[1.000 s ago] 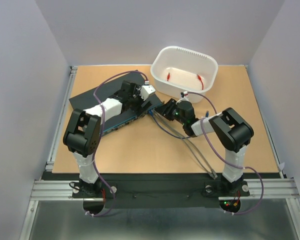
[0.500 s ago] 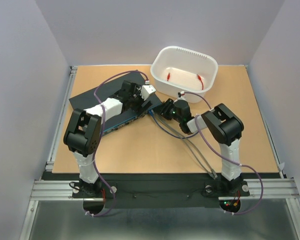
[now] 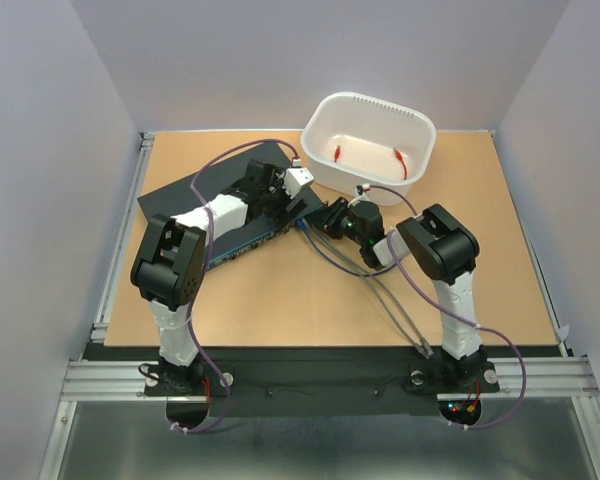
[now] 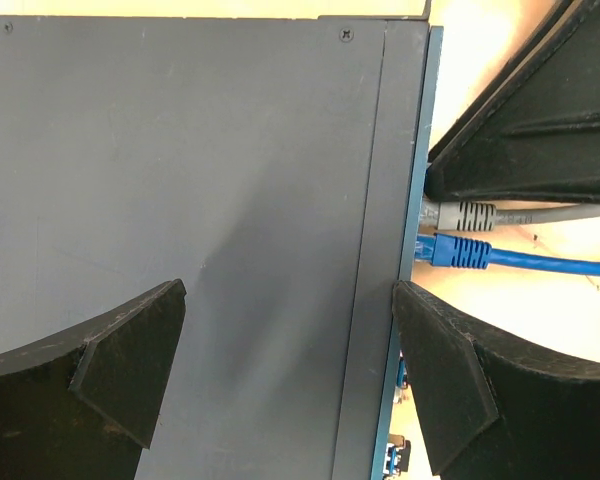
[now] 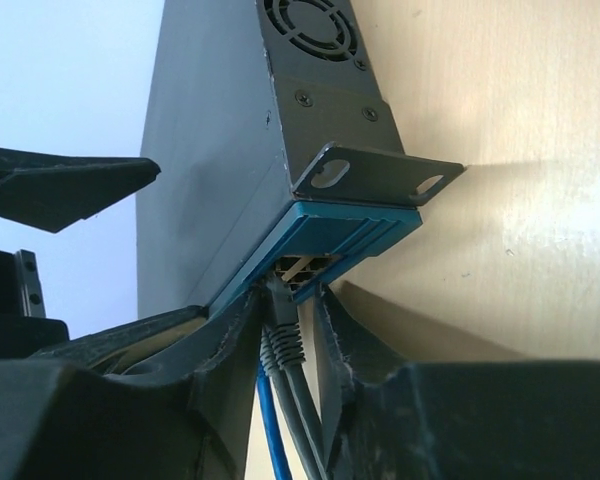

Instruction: Pull the plug from the switch port

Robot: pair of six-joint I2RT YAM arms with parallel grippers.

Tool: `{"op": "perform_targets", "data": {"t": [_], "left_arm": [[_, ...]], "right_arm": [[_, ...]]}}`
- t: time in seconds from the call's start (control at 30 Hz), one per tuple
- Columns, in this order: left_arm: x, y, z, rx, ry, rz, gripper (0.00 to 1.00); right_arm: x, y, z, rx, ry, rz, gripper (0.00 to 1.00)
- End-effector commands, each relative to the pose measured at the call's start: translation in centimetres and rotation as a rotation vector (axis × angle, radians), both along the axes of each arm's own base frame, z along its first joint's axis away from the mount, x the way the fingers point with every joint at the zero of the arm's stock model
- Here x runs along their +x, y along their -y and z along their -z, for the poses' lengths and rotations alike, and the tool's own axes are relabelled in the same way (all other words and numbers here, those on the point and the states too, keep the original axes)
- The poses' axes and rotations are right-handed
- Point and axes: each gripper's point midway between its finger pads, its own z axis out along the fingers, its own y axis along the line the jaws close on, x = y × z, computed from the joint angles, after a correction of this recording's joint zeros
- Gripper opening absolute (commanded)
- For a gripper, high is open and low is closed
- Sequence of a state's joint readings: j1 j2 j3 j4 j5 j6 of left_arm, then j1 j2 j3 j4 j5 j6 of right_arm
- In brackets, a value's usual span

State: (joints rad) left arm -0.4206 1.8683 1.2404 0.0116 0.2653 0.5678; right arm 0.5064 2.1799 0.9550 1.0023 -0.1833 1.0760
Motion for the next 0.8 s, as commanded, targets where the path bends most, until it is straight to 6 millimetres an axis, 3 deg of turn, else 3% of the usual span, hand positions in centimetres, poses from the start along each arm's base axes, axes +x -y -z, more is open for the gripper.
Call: {"op": "perform_targets", "data": {"t": [0.0,0.17,0.27,0.53,0.77], "left_arm": [[-0.4,-1.3,3.8,0.102,-0.053,-0.023,0.96],[-0.7,-1.4,4.7,0.113,-0.069,-0.020,0.96],[-0.8,-1.5,5.2,0.122,-0.075,-0.016,0.96],[-0.6,-1.4,5.5,0.118,-0.083,-0.024,0.96],[-0.3,-1.6,5.1,0.121,-0.071,-0.033,0.96]], "right_arm": [[1.6,0.5,-0.8,0.037,0.041,0.036,0.28],[1.6,0.6,-1.0,0.038,0.048,0.040,0.18],[1.5,0.9,-0.6,0.036,0.042,0.050,0.01],[-0.6,2.7,0.4,-0.025,0.025,0.063,0.00],[-2.9,3.8,0.0,-0.073,0.041,0.036,0.01]]}}
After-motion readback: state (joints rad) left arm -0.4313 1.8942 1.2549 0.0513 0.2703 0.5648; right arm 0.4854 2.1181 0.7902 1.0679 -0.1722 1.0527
